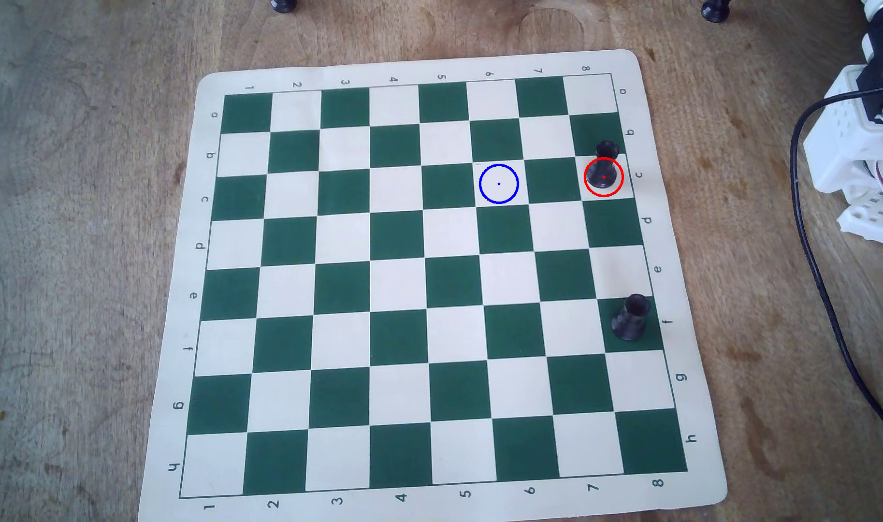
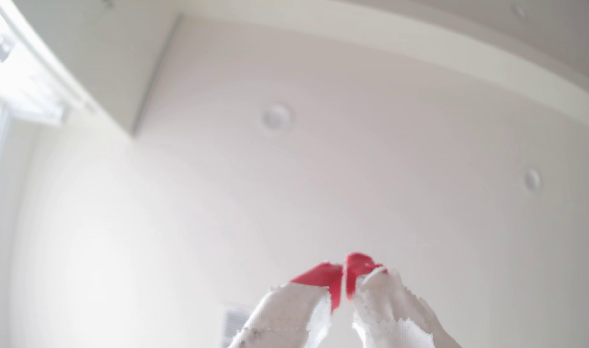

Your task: Move the chess piece from red to blue

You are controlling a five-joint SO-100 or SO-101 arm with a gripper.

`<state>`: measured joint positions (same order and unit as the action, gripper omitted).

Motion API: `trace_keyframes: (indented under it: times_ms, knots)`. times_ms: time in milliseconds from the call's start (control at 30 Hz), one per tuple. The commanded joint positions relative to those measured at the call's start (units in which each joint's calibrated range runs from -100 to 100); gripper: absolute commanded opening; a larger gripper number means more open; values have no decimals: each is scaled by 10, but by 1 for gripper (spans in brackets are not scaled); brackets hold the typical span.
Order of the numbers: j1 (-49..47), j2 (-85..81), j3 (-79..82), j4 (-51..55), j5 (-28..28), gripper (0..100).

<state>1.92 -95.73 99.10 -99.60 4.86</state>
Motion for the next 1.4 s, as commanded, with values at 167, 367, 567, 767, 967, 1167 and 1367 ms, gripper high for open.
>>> trace_keyframes:
  times_ms: [167, 367, 567, 767, 967, 1167, 1367]
  knots:
    - [-4, 0, 8, -2, 2, 0]
    - [-5, 0, 8, 5, -2, 0]
    - [-8, -1, 9, 148, 5, 7]
    - [0, -1, 9, 356, 24, 25]
    - [113, 0, -49, 737, -14, 30]
    - [189, 13, -209, 1024, -63, 34]
    - [181, 41, -389, 1315, -78, 36]
